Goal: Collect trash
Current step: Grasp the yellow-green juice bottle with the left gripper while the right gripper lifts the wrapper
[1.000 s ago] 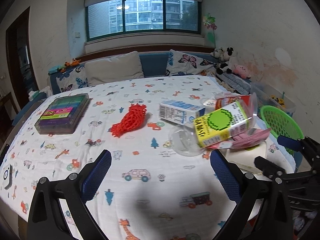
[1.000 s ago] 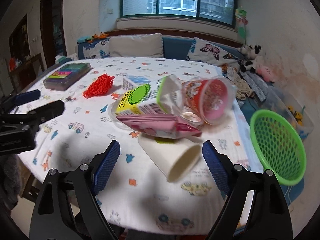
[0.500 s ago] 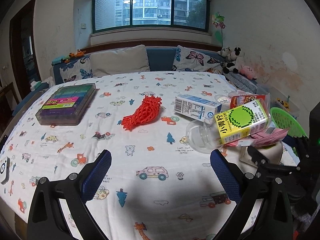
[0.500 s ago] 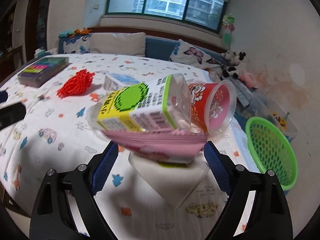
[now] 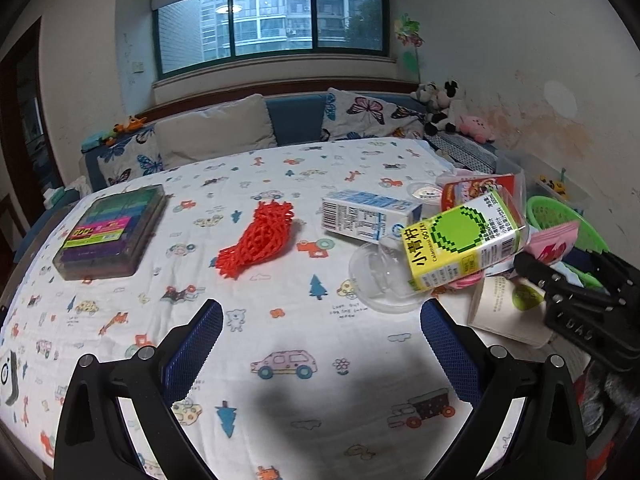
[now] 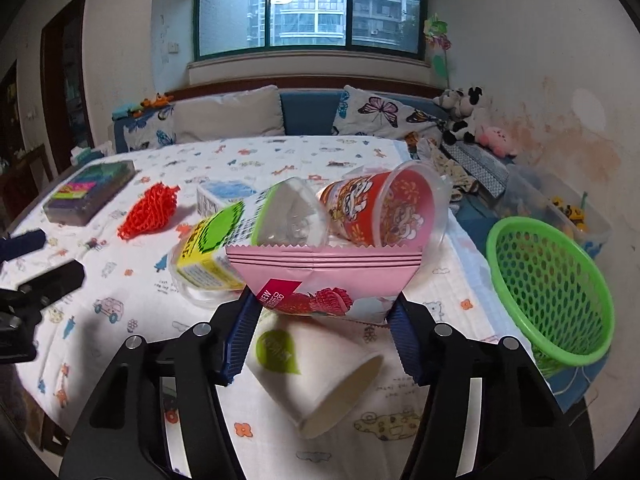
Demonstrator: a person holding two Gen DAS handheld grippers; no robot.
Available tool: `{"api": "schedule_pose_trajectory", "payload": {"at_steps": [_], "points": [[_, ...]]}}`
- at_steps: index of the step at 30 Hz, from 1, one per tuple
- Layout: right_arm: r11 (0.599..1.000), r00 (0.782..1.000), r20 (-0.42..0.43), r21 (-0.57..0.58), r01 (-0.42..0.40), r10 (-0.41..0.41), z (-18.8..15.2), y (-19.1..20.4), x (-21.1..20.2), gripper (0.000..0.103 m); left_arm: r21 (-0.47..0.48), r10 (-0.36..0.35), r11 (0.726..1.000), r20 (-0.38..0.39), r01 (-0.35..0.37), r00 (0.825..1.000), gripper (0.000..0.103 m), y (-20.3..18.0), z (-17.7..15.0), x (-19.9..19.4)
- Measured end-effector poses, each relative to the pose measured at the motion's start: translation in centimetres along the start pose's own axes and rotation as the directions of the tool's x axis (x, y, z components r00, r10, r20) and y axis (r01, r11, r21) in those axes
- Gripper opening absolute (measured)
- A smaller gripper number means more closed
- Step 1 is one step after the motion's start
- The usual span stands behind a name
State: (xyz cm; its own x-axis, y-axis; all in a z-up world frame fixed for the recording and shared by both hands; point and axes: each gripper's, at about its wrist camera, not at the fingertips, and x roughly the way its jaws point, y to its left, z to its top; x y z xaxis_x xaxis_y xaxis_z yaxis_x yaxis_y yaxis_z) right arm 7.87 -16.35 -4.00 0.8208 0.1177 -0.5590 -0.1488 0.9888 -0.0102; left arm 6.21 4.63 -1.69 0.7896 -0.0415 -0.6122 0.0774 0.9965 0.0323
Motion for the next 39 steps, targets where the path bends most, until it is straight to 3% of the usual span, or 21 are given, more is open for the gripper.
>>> {"api": "schedule_pose_trajectory", "payload": {"at_steps": [8, 15, 21, 28, 39], "points": [[0.998, 0.998, -0.002, 0.023, -0.059, 0.059, 1.1, -2.3, -1.7, 0.061, 0.089, -0.075, 0.993, -0.004, 0.075, 0.997, 0.096, -1.9, 0.6, 0.8], [0.995, 0.996, -0.016, 0.047, -0.089, 0.090, 1.3, -4.3, -2.7, 0.061, 0.232, -0.156, 0.961, -0.007, 0.153, 0.988, 0.096, -4.3, 1.6, 1.6], [0.992, 0.993, -0.024, 0.063, -0.110, 0.112, 1.7, -5.8, -3.3, 0.061, 0.379, -0.262, 0.890, -0.033, 0.254, 0.965, 0.095, -6.1, 2.7, 2.7], [0.984, 0.990, -0.042, 0.124, -0.127, 0.133, 2.2, -8.4, -3.9, 0.061, 0.528, -0.357, 0.769, -0.112, 0.360, 0.927, 0.095, -7.4, 3.9, 5.1], [0.976, 0.990, -0.088, 0.198, -0.088, 0.107, 2.7, -10.4, -3.7, 0.061, 0.643, -0.488, 0.566, -0.243, 0.516, 0.838, 0.095, -8.1, 5.7, 8.4]]}}
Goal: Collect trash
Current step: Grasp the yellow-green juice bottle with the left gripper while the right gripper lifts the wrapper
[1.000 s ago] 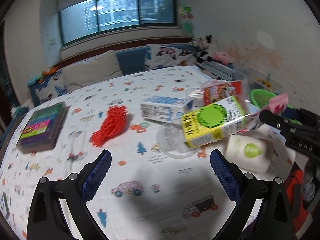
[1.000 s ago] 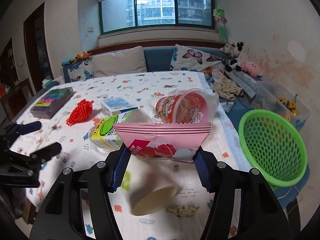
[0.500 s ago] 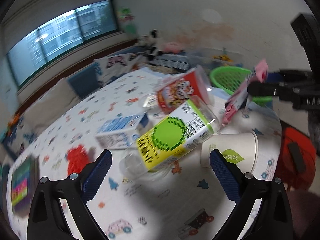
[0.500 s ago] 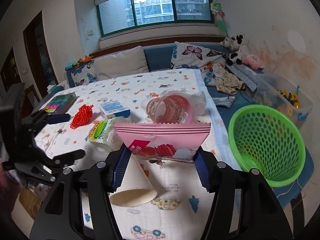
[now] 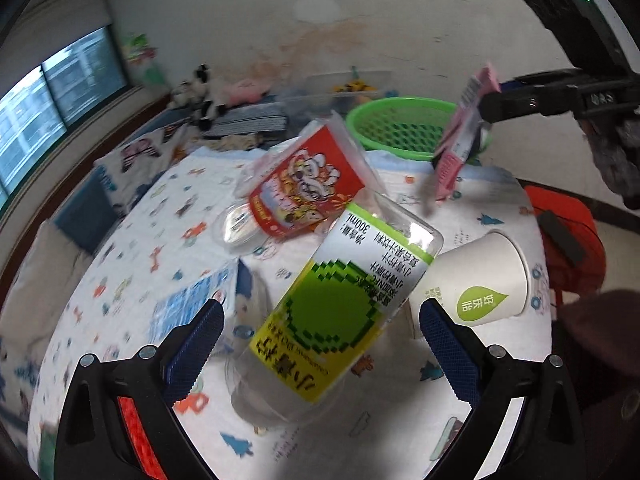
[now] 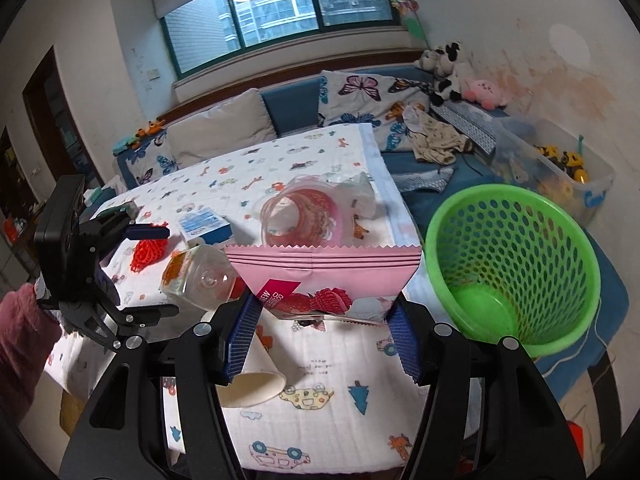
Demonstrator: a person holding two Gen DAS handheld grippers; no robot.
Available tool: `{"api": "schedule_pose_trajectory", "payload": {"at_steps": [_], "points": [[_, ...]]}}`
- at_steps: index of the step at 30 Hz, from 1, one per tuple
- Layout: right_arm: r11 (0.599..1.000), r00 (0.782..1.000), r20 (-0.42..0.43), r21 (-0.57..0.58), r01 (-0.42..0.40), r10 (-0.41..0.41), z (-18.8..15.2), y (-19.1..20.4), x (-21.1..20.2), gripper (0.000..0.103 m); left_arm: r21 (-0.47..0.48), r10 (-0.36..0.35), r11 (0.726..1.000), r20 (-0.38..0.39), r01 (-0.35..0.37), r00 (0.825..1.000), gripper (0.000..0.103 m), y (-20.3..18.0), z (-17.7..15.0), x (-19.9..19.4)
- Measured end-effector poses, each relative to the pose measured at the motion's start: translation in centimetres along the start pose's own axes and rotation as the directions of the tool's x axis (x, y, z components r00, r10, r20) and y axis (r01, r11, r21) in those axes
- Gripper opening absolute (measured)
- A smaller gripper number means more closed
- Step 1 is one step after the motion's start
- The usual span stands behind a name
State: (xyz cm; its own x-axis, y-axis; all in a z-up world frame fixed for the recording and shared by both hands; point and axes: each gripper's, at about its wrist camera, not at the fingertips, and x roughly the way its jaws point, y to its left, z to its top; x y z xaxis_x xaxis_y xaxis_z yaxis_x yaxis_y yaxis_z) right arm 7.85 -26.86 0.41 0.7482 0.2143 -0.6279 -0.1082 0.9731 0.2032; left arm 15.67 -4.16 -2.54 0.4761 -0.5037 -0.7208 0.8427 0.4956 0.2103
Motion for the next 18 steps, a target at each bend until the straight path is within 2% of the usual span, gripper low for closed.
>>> {"api": "schedule_pose_trajectory", "payload": {"at_steps": [9, 13, 18], "points": [[0.998, 0.999, -0.028, 0.049, 0.028, -0.027, 0.5, -1.1, 0.5, 0.061, 0.114, -0.122, 0.986, -0.035, 0.125, 0.992, 0.094, 0.5, 0.5, 2.3], [0.996, 0.999, -0.030, 0.073, 0.040, -0.038, 0.7, -1.8, 0.4, 0.061, 0.122, -0.171, 0.977, -0.057, 0.177, 0.984, 0.069, 0.7, 0.7, 3.3], [0.995, 0.998, -0.033, 0.084, 0.056, -0.053, 0.6, -2.2, 0.4, 0.061, 0.107, -0.187, 0.976, -0.024, 0.189, 0.982, 0.065, 0.7, 0.5, 3.0]]}}
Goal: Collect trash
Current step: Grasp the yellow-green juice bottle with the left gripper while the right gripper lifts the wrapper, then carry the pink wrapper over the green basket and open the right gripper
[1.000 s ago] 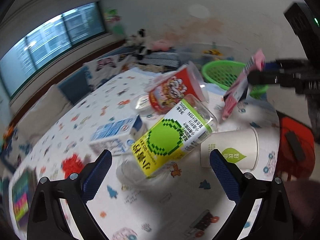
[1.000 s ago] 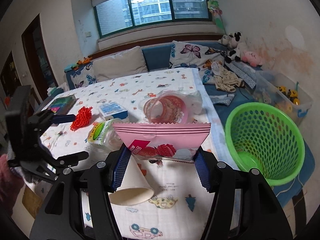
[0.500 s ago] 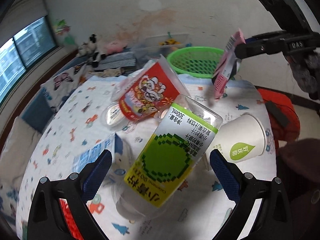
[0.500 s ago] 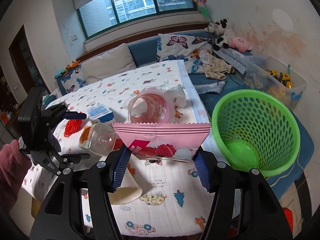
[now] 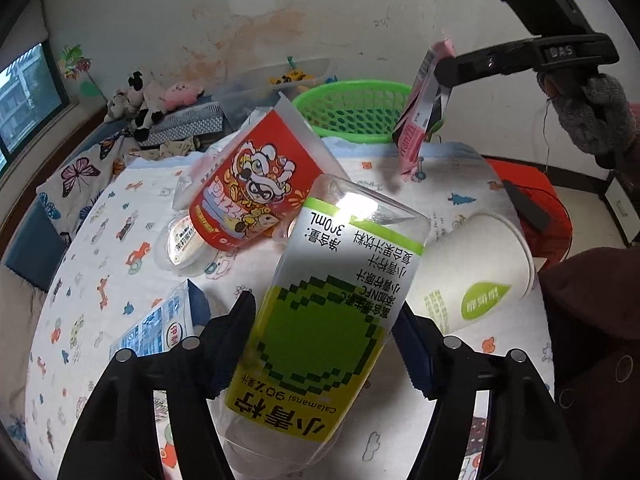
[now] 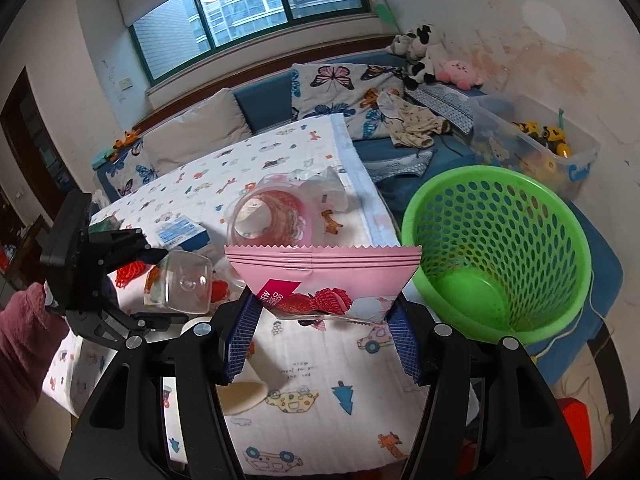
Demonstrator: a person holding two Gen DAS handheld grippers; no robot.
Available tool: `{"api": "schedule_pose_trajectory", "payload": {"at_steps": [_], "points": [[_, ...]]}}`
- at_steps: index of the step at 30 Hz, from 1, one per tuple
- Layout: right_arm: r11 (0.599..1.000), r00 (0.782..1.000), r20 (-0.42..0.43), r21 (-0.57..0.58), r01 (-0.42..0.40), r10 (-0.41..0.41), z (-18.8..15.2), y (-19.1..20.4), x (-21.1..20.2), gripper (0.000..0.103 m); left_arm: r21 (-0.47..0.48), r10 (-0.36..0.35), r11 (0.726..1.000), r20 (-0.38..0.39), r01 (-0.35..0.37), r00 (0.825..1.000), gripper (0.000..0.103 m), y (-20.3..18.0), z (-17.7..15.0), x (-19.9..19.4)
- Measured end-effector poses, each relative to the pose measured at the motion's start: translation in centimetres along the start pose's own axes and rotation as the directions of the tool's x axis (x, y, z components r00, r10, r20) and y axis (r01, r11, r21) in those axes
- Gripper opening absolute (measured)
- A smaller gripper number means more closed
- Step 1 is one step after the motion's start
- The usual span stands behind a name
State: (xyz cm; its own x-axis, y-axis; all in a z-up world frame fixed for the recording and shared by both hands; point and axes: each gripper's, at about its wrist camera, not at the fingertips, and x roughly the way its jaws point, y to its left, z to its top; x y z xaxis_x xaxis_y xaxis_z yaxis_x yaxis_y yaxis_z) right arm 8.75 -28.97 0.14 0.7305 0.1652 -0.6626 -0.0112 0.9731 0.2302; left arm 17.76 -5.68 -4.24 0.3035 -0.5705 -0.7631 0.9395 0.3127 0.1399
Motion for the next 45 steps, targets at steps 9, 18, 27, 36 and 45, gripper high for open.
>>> {"api": "schedule_pose_trajectory", "payload": {"at_steps": [9, 18, 27, 36, 45], "points": [[1.000, 1.000, 0.027, 0.007, 0.016, -0.016, 0.1, -1.2, -1.0, 0.061, -0.161, 0.058, 0.986, 0.055, -0.048, 0.997, 0.063, 0.7, 0.0, -2.6], [0.998, 0.998, 0.041, 0.033, 0.049, -0.050, -0.2, -3.9, -1.4, 0.061, -0.343, 0.142, 0.933, 0.078, -0.107, 0.987, 0.058, 1.6, -0.5, -5.8], [0.996, 0.996, 0.052, 0.052, 0.072, -0.075, -0.4, -6.7, -1.7, 0.061, -0.458, 0.214, 0.872, 0.039, -0.173, 0.976, 0.057, 1.5, -0.6, -7.3], [0.989, 0.991, 0.051, 0.087, 0.118, -0.123, -0.3, -11.0, -1.6, 0.061, -0.553, 0.304, 0.800, 0.041, -0.232, 0.952, 0.057, 1.4, 1.0, -10.3], [0.982, 0.987, 0.018, 0.099, 0.160, -0.163, 0.2, -15.2, 0.3, 0.063, -0.585, 0.297, 0.790, 0.106, -0.182, 0.949, 0.057, 0.2, 5.4, -10.2]]}}
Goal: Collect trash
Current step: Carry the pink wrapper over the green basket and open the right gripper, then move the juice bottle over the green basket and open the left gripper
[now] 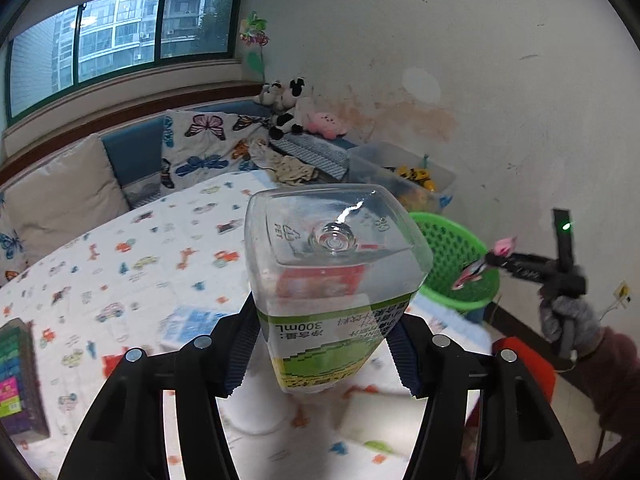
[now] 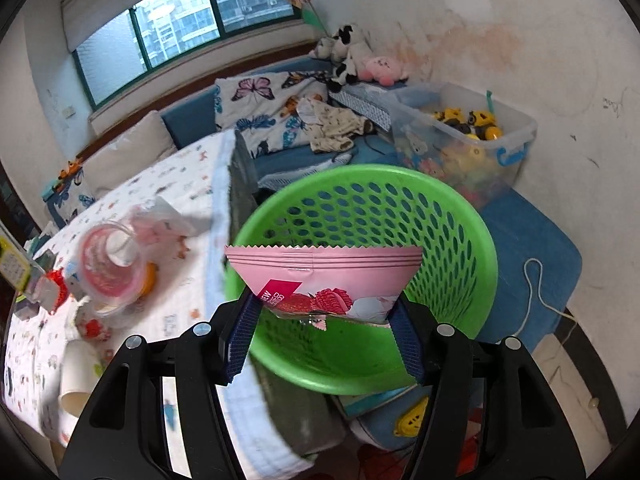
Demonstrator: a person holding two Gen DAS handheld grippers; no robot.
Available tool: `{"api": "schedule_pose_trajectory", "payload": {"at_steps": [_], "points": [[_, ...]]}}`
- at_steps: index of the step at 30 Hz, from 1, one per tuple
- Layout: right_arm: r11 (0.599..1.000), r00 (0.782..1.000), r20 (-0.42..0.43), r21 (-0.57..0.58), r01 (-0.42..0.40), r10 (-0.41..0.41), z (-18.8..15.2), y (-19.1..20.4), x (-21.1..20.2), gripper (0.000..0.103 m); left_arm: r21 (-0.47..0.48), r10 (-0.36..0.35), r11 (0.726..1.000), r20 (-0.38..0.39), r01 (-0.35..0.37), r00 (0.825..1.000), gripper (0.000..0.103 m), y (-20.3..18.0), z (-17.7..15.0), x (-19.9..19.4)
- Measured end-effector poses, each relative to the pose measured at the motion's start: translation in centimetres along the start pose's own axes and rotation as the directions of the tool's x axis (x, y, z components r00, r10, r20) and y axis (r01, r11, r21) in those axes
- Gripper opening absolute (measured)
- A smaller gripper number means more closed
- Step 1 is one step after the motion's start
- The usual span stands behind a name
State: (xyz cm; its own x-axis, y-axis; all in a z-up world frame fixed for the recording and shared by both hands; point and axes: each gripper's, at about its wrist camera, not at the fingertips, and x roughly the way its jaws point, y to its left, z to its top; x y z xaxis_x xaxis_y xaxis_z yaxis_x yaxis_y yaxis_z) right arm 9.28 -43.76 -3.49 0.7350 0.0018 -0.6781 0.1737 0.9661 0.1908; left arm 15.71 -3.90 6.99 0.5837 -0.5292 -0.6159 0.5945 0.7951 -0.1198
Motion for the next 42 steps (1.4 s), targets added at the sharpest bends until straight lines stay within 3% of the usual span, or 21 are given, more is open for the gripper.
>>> {"api": "schedule_pose_trajectory", "payload": {"at_steps": [5, 11, 14, 24, 33, 42], "points": [[1.000, 0.999, -0.034, -0.015, 0.021, -0.022, -0.3, -1.4, 1.8, 0.063, 0.012, -0.043, 0.999, 0.006, 0.043, 0.999, 0.057, -3.3, 1.8, 1.7], [1.000, 0.998, -0.057, -0.013, 0.022, -0.022, -0.7, -2.7, 3.0, 0.074, 0.023, -0.087, 0.996, 0.014, 0.087, 0.996, 0.057, -6.8, 4.3, 4.3], [1.000, 0.999, -0.051, -0.009, 0.014, -0.015, -0.7, -3.3, 3.0, 0.080, 0.020, -0.109, 0.994, 0.004, 0.109, 0.994, 0.057, -8.4, 5.4, 6.1], [1.000, 1.000, -0.016, 0.019, 0.000, 0.001, -1.4, -5.3, 0.9, 0.082, 0.029, -0.159, 0.987, -0.037, 0.160, 0.987, 0.057, -13.3, 8.1, 12.2], [0.999, 0.999, 0.021, 0.014, 0.029, -0.030, -3.0, -6.0, -1.3, 0.082, -0.010, -0.171, 0.985, -0.127, 0.172, 0.977, 0.057, -16.8, 8.6, 18.5], [0.998, 0.999, 0.040, 0.054, 0.035, -0.037, -4.4, -7.4, -2.6, 0.082, -0.053, -0.144, 0.989, -0.232, 0.136, 0.962, 0.057, -19.3, 7.9, 24.5]]}}
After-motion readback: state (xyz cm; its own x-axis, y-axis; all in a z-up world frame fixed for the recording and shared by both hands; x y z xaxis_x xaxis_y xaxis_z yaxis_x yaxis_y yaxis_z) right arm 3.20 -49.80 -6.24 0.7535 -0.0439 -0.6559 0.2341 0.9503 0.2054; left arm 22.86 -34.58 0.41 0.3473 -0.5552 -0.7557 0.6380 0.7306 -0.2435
